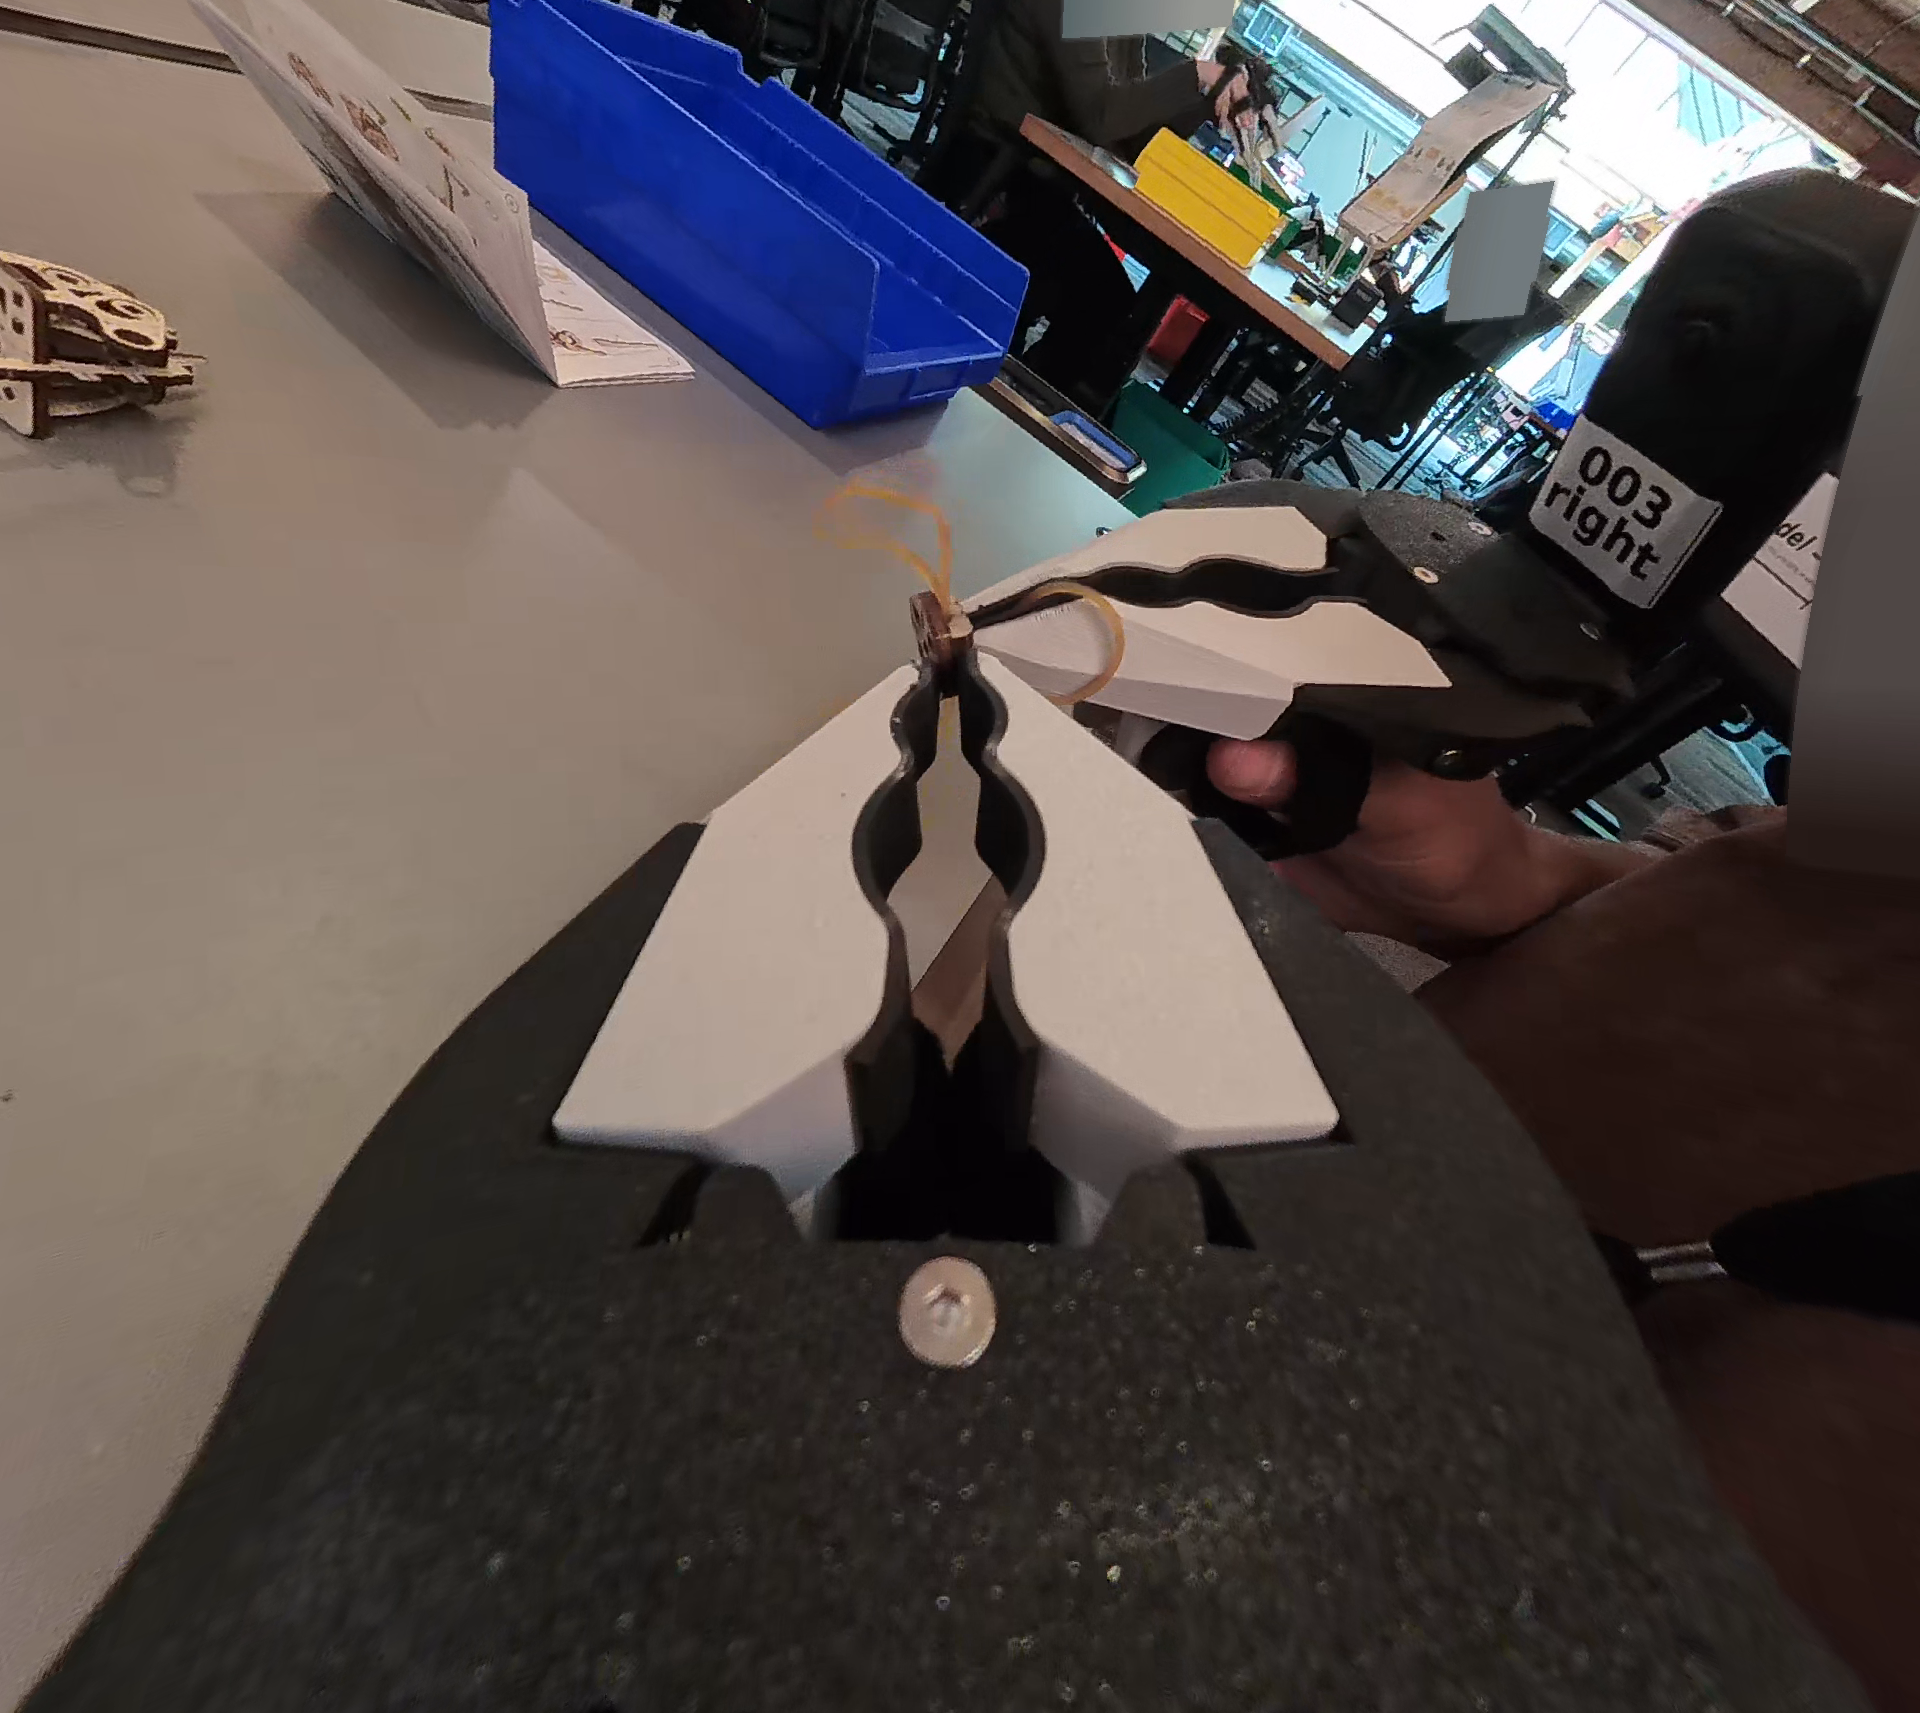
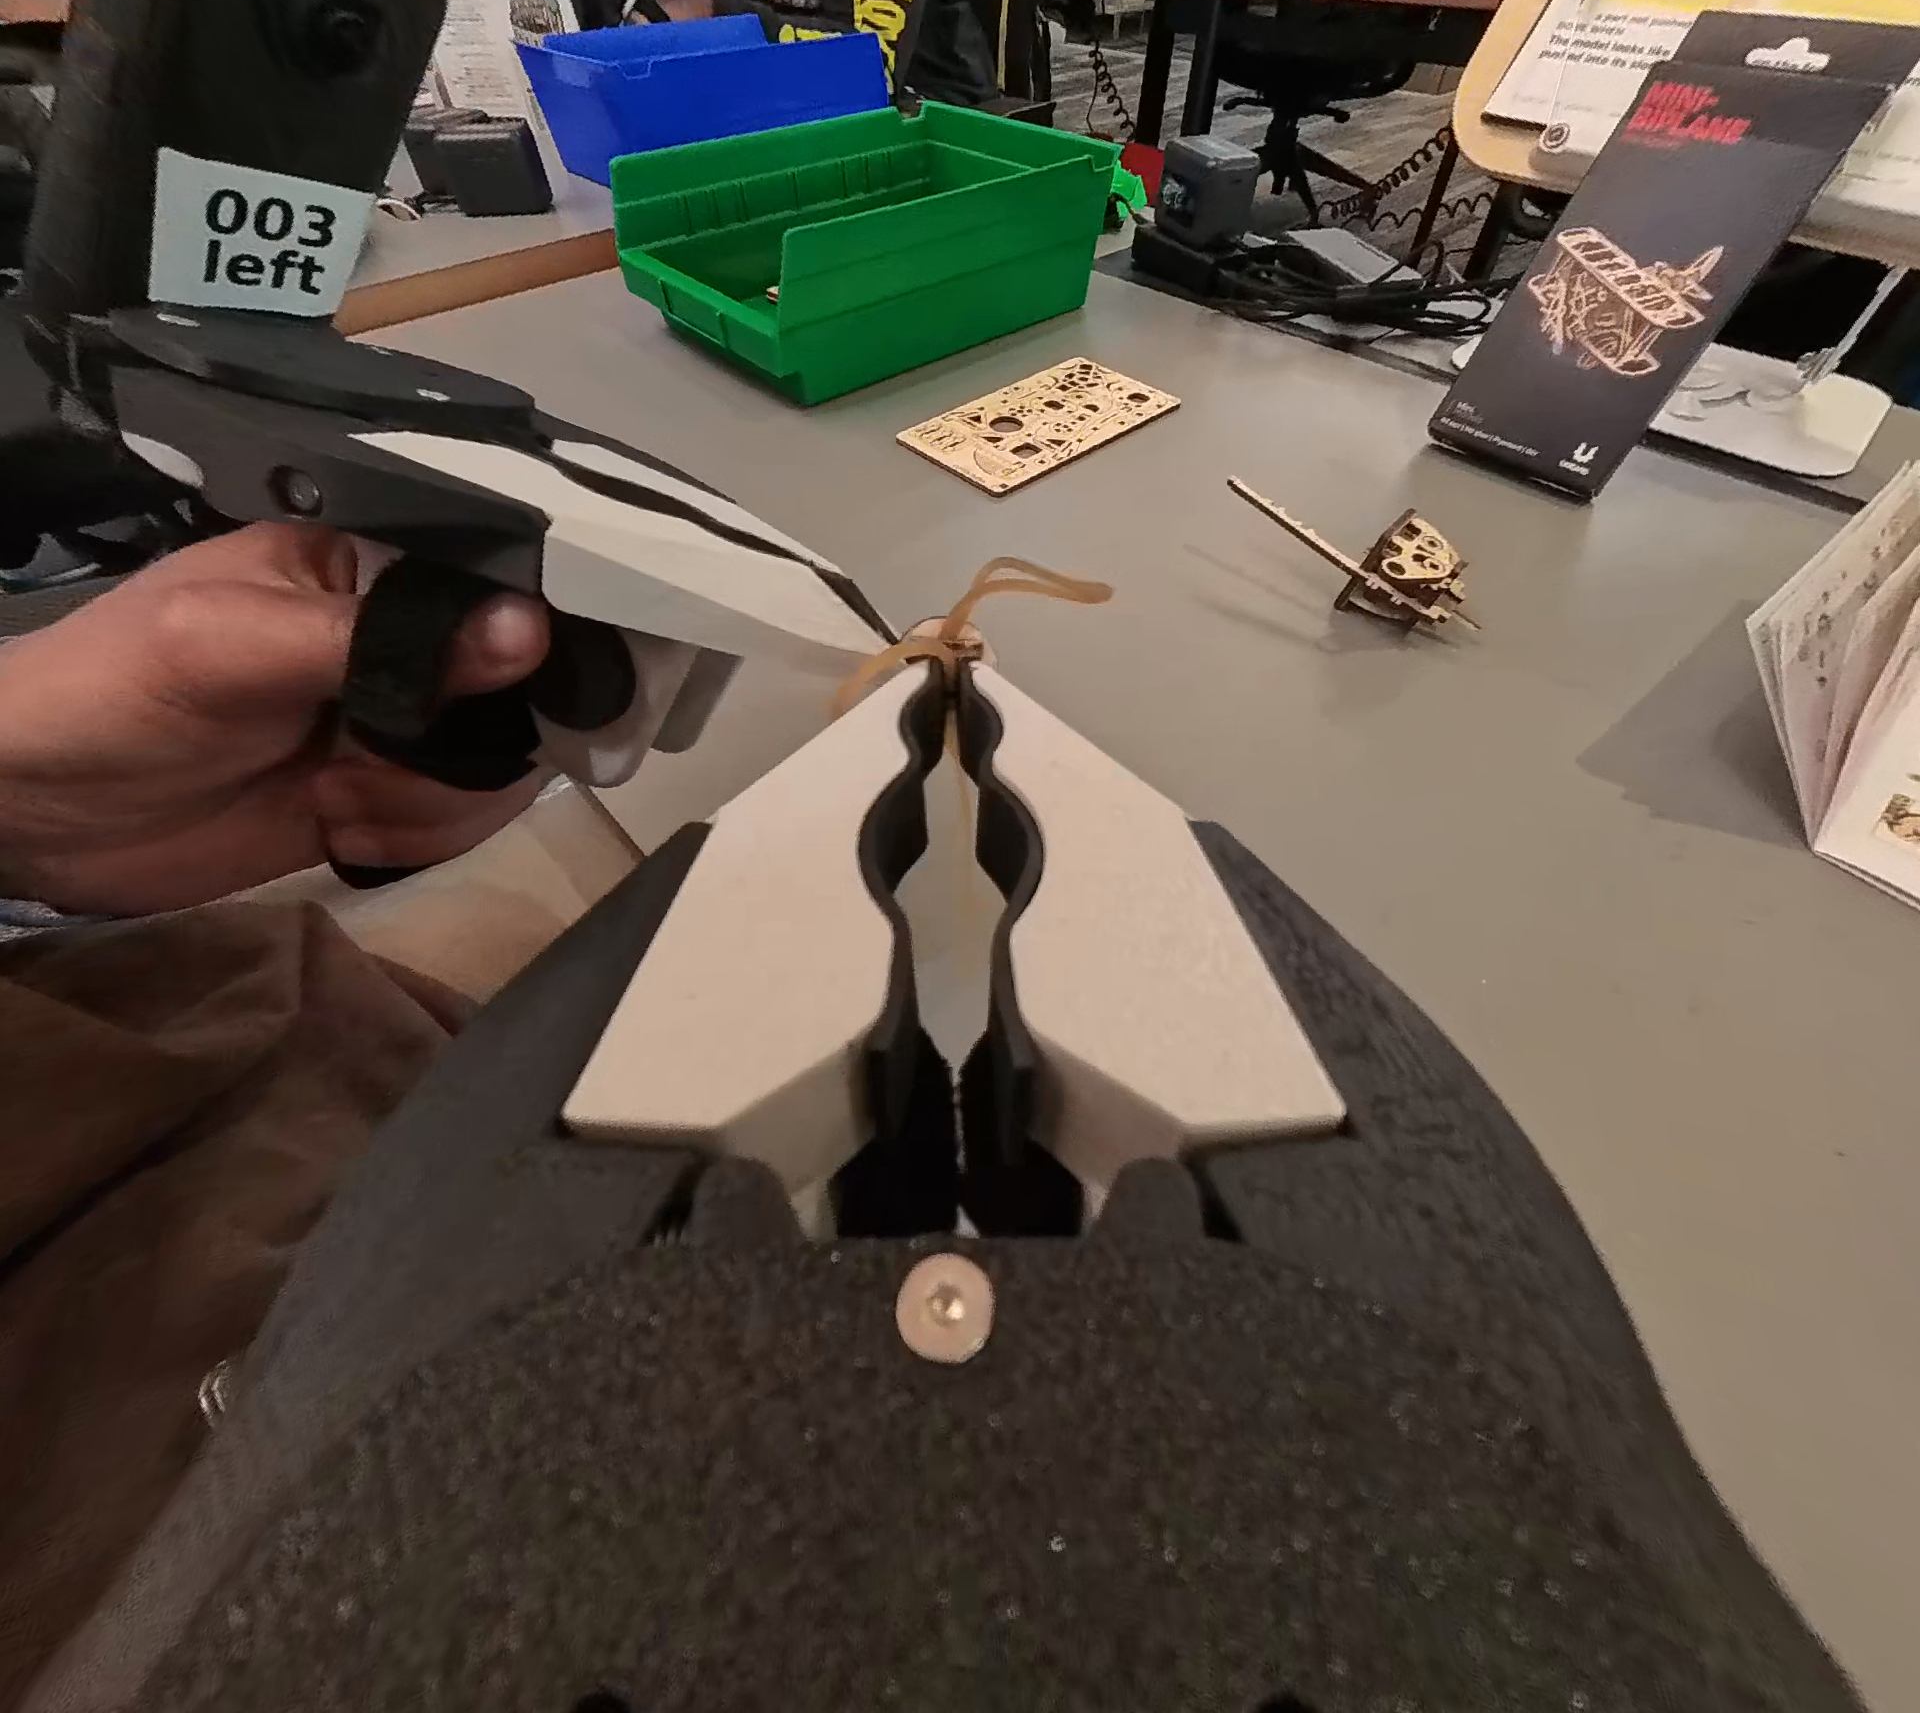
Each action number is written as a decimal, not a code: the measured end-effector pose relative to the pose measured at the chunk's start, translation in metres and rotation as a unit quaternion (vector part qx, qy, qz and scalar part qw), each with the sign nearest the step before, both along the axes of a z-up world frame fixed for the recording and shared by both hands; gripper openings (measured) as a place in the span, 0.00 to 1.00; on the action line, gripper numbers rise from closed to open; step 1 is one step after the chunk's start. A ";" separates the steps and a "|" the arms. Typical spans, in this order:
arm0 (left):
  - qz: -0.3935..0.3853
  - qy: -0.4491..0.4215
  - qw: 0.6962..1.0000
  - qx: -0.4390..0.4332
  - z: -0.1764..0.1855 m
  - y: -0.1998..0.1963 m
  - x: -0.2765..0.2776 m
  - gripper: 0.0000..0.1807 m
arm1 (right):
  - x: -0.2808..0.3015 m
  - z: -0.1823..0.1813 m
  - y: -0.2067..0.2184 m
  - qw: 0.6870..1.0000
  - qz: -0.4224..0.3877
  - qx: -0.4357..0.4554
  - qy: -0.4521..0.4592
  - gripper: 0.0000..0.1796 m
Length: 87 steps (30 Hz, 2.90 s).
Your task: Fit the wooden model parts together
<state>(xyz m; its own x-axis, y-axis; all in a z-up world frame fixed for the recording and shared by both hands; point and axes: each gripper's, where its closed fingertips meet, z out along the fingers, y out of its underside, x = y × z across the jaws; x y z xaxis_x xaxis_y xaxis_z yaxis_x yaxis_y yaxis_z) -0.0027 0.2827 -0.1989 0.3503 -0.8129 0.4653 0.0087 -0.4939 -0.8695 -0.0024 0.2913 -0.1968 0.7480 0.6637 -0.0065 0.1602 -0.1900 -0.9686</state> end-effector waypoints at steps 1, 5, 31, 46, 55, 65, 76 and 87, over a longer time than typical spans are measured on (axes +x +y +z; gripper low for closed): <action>0.000 0.001 1.000 0.002 0.000 0.000 0.000 0.01 | 0.000 0.000 0.000 1.000 -0.001 0.003 -0.003 0.00; -0.003 -0.001 1.000 0.002 0.001 0.000 0.000 0.01 | 0.000 0.001 0.000 1.000 0.002 0.001 -0.004 0.00; 0.011 0.024 1.000 0.000 -0.005 0.008 -0.008 0.00 | 0.001 -0.003 -0.002 0.998 0.037 -0.046 0.020 0.00; 0.003 0.014 1.000 -0.004 -0.002 0.005 -0.007 0.01 | -0.001 -0.004 -0.001 0.999 0.032 -0.022 0.012 0.01; 0.010 0.055 0.997 0.046 -0.003 0.003 -0.005 0.01 | 0.000 -0.003 -0.001 0.999 0.027 -0.002 -0.016 0.01; 0.013 0.092 0.992 0.084 -0.006 0.001 -0.004 0.01 | 0.000 -0.006 -0.001 0.998 0.034 0.010 -0.044 0.01; 0.003 0.062 0.995 0.075 0.001 -0.002 -0.001 0.01 | 0.003 0.003 -0.004 0.998 0.050 0.029 -0.036 0.02; -0.001 0.058 0.996 0.073 0.002 -0.003 0.000 0.01 | 0.002 0.003 -0.004 0.997 0.041 0.048 -0.053 0.04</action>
